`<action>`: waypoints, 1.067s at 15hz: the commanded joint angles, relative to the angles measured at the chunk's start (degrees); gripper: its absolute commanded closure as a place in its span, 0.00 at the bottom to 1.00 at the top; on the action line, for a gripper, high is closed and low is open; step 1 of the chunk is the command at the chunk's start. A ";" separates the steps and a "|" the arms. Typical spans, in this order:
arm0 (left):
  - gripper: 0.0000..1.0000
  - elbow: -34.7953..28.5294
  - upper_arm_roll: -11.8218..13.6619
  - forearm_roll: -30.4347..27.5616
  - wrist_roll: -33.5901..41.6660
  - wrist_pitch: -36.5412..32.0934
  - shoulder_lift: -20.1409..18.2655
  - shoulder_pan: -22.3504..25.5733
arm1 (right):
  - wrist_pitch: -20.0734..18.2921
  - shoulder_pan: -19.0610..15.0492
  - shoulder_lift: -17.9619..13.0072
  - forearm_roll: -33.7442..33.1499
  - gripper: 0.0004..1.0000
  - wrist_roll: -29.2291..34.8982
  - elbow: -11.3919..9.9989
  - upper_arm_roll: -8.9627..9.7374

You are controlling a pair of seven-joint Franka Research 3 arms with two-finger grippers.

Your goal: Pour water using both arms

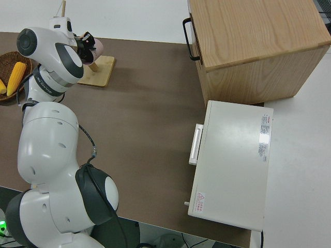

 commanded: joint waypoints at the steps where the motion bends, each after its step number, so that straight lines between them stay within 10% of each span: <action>1: 0.02 1.26 -1.20 -1.51 2.37 0.80 1.07 1.15 | 0.52 0.17 0.98 -0.91 0.77 -0.29 1.25 -0.42; 11: 0.13 1.70 -1.20 -1.78 2.81 0.89 1.15 1.85 | 0.34 0.17 0.98 -0.56 0.89 -0.11 1.16 -0.69; 16: 0.51 1.70 -1.38 -1.87 2.64 0.89 1.15 1.59 | 0.34 0.09 0.98 -0.30 0.92 -0.02 1.16 -0.69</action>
